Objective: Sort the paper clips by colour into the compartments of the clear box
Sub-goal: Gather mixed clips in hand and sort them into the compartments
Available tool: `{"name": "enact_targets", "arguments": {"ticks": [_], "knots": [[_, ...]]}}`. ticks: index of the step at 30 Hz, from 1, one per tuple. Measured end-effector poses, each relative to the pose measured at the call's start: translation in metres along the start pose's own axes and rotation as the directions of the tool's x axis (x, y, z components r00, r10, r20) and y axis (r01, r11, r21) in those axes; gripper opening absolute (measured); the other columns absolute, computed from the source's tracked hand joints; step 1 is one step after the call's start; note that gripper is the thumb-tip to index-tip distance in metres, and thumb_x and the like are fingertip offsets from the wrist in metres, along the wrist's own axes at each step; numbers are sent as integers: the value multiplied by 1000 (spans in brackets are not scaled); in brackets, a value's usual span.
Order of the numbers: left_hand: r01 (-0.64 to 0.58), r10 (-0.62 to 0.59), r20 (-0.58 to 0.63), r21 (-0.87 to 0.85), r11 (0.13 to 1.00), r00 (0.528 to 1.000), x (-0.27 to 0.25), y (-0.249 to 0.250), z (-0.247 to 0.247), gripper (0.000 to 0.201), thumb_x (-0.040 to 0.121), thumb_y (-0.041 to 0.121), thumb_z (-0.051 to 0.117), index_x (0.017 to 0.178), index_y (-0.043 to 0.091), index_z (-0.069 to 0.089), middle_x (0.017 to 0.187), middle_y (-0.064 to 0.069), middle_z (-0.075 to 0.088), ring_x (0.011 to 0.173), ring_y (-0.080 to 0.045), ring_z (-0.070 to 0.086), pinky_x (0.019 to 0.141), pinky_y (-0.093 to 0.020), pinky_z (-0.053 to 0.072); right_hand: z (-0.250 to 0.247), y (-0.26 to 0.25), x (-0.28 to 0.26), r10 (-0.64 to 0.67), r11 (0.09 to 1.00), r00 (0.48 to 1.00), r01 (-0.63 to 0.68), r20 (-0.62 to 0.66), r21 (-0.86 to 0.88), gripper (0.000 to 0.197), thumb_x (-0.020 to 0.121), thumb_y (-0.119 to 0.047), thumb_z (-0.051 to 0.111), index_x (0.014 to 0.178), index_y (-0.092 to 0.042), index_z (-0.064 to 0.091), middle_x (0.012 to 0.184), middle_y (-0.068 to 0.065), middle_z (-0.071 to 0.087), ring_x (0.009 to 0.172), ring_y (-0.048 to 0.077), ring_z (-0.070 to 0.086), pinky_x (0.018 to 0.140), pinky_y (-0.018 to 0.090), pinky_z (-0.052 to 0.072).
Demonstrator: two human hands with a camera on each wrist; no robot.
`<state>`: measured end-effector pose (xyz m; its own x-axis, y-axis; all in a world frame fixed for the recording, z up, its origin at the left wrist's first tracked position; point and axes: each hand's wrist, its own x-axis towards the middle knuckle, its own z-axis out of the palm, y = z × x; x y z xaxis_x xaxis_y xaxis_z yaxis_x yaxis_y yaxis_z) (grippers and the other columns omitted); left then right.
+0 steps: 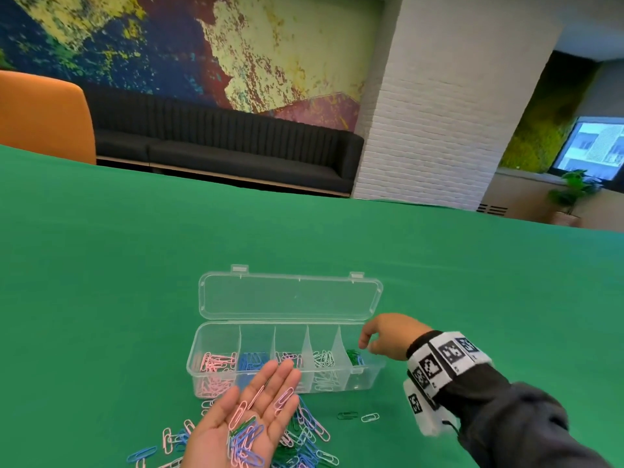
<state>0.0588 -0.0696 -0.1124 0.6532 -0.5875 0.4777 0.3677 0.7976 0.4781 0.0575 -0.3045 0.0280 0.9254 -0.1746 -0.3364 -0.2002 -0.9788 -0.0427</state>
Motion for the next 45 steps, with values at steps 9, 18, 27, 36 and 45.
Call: {"name": "enact_targets", "arguments": {"ticks": [9,18,27,36,45], "knots": [[-117,117,-6,38,992,993,-2,-2,0,46,97,30,-5,138,10,-13,146,-13,-17,145,-26,-8,114,-41,-18,17,-11,30,85,982,991,-65,103,-179,25,88,-15,59,112,-14,64,118,3,64,101,18,59,88,27,47],[-16,6,-207,-43,999,978,0,0,4,56,99,30,30,142,4,6,149,-19,-4,144,-33,8,115,-50,5,28,-11,40,124,962,992,-117,14,-245,23,88,-17,58,108,-10,67,112,8,66,102,23,62,91,32,50],[-139,139,56,-4,990,989,2,-6,-2,45,97,30,-6,138,13,-12,146,-11,-16,146,-23,-7,112,-40,-22,14,-14,33,119,973,990,-102,70,-209,23,89,-17,59,109,-10,67,104,3,65,95,17,59,91,28,47],[-109,112,117,-30,994,987,4,-8,-5,46,97,29,-5,138,10,-13,158,-8,-1,146,-22,-7,113,-41,-17,-4,-20,5,-15,869,994,-41,-108,-493,27,91,-2,42,104,-6,65,107,9,66,84,25,57,81,33,51],[-39,49,118,-87,995,992,4,-10,-6,58,96,28,-6,149,7,2,158,-8,5,146,-22,-6,114,-40,-18,13,-9,5,-309,544,912,401,269,-737,42,83,-8,57,126,-13,57,126,5,55,118,26,43,97,43,42]]}}
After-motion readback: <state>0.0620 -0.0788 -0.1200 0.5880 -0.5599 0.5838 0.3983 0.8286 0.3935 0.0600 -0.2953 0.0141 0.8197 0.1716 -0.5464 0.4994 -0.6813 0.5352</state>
